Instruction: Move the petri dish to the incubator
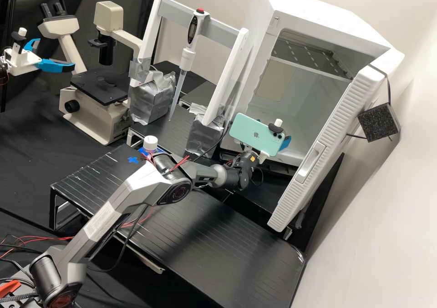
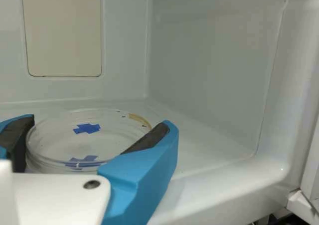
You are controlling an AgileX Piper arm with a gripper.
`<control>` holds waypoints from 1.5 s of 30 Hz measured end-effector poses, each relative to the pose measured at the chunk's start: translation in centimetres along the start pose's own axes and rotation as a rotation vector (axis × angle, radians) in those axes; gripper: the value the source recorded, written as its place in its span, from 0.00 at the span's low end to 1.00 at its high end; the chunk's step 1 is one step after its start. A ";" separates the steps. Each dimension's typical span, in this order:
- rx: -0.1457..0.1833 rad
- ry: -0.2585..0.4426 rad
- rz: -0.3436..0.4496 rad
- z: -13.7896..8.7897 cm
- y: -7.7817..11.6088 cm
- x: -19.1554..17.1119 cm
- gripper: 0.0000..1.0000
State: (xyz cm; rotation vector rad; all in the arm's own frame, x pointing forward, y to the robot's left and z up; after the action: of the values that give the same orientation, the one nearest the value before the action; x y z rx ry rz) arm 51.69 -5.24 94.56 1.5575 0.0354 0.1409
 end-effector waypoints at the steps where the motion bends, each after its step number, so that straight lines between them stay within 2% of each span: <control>1: 0.000 0.002 0.000 0.0 0.0 0.0 1.00; 18: 0.004 0.007 -0.010 0.0 -0.3 -0.3 1.00; 23: -0.010 0.023 -0.030 0.0 -0.3 -1.4 1.00; 31: -0.014 0.015 -0.027 0.2 1.4 -5.0 1.00; 37: 0.017 0.028 0.006 0.4 2.8 -9.2 1.00; 40: 0.036 0.062 0.033 0.1 3.2 -11.2 1.00; 45: 0.099 0.074 0.095 -0.3 3.1 -15.6 1.00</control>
State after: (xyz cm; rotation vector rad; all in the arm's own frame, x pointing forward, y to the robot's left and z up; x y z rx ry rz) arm 36.01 -6.69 96.60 1.6528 0.0269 0.2758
